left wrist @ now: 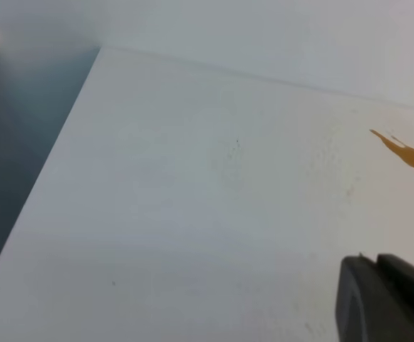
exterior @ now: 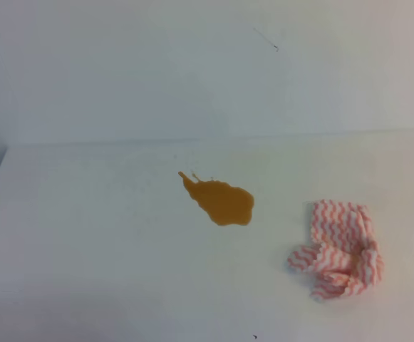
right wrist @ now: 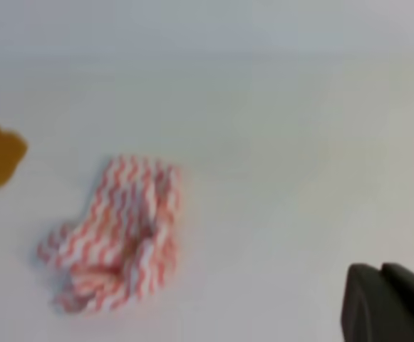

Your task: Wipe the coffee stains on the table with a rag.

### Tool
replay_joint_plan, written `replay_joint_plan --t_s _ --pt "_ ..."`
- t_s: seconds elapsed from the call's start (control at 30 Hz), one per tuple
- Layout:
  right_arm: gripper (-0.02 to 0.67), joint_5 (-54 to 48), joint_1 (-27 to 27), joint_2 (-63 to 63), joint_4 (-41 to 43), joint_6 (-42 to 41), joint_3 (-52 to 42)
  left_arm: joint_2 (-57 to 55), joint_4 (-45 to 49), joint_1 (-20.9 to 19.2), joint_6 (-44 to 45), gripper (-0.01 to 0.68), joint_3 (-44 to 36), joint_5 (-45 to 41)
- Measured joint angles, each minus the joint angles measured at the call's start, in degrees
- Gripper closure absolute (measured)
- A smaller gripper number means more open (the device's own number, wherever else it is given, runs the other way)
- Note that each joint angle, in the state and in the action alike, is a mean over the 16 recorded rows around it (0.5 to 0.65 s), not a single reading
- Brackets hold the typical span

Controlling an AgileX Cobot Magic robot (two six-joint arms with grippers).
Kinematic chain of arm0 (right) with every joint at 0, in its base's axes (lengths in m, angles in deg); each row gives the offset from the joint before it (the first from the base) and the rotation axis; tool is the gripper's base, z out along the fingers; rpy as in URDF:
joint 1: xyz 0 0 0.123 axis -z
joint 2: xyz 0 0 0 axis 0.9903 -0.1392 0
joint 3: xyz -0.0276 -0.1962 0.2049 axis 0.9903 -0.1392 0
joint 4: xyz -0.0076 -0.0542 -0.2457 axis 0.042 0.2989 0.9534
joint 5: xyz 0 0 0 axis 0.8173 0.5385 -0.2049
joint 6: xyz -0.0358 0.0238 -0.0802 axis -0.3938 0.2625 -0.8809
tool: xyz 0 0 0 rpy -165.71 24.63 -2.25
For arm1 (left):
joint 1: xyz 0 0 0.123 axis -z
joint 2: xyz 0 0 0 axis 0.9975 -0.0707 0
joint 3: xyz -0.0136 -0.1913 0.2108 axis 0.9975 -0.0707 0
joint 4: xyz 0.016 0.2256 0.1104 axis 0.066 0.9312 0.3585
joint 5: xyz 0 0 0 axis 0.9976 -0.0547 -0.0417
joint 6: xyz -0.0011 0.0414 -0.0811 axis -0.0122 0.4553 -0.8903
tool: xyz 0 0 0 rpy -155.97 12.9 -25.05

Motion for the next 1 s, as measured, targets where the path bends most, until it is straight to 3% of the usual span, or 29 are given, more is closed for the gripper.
replay_joint_plan --t_s 0.23,0.47,0.73,1.0 --pt "0.650 -2.6 -2.2 -15.6 -12.4 -12.1 1.3 0.0 0.0 0.0 0.0 0.672 0.0 0.0" --pt "0.650 0.1 -9.1 -29.5 -18.3 -17.4 3.6 0.0 0.0 0.0 0.0 0.672 0.0 0.0" --pt "0.649 5.2 -17.6 -44.8 -13.6 -15.5 10.0 0.0 0.0 0.0 0.0 0.672 0.0 0.0" --pt "0.643 8.0 -20.5 -57.7 -7.2 -12.1 17.1 0.0 0.0 0.0 0.0 0.672 0.0 0.0"
